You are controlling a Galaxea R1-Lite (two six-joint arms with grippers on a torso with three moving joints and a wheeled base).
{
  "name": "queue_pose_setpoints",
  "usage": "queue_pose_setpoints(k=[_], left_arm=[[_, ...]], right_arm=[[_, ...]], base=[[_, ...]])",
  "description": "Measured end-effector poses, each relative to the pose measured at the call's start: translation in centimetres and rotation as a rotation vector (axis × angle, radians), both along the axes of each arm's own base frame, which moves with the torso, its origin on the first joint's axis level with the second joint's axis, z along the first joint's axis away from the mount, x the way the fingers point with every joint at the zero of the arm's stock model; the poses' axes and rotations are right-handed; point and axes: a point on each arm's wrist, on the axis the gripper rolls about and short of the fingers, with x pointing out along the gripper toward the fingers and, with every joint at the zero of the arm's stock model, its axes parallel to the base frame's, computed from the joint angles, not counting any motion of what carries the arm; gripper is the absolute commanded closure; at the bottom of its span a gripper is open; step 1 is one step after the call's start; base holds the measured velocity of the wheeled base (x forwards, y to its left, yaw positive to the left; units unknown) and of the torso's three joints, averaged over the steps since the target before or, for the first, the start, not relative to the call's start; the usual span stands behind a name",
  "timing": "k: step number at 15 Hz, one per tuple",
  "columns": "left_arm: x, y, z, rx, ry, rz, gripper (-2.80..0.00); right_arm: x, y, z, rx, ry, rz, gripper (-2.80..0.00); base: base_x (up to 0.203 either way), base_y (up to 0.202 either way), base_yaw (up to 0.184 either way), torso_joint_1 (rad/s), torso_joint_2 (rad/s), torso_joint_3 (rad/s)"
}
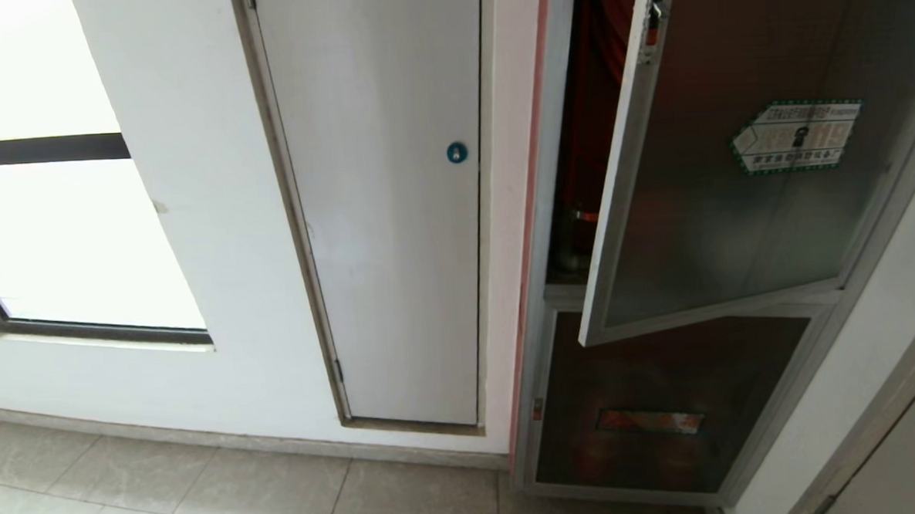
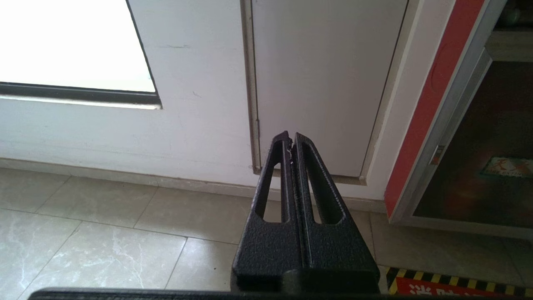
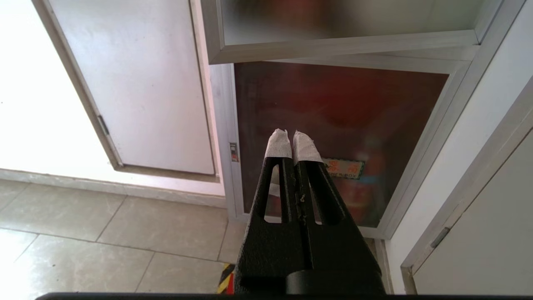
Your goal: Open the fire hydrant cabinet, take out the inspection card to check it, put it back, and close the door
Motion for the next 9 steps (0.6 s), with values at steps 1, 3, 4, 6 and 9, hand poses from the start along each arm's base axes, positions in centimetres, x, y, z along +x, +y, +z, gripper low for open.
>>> queue_pose_setpoints(k=[1, 3, 4, 6, 9], left_arm=[[0.00, 0.00, 0.00, 0.000, 0.000, 0.000, 0.00], [0.00, 0.00, 0.00, 0.000, 0.000, 0.000, 0.00], [0.00, 0.00, 0.00, 0.000, 0.000, 0.000, 0.00], [0.00, 0.00, 0.01, 0.001, -0.001, 0.000, 0.00], [0.00, 0.00, 0.00, 0.003, 0.000, 0.000, 0.00]], right_arm=[[0.00, 0.00, 0.00, 0.000, 0.000, 0.000, 0.00], [0.00, 0.00, 0.00, 0.000, 0.000, 0.000, 0.00], [0.00, 0.00, 0.00, 0.000, 0.000, 0.000, 0.00], [0.00, 0.00, 0.01, 0.000, 0.000, 0.000, 0.00], [0.00, 0.00, 0.02, 0.000, -0.001, 0.000, 0.00]], base=[[0.000, 0.000, 0.000, 0.000, 0.00, 0.000], [0.000, 0.000, 0.000, 0.000, 0.00, 0.000], [0.000, 0.000, 0.000, 0.000, 0.00, 0.000], [0.165, 0.000, -0.003, -0.002, -0.01, 0.002], [0.202, 0.000, 0.000, 0.013, 0.01, -0.002]])
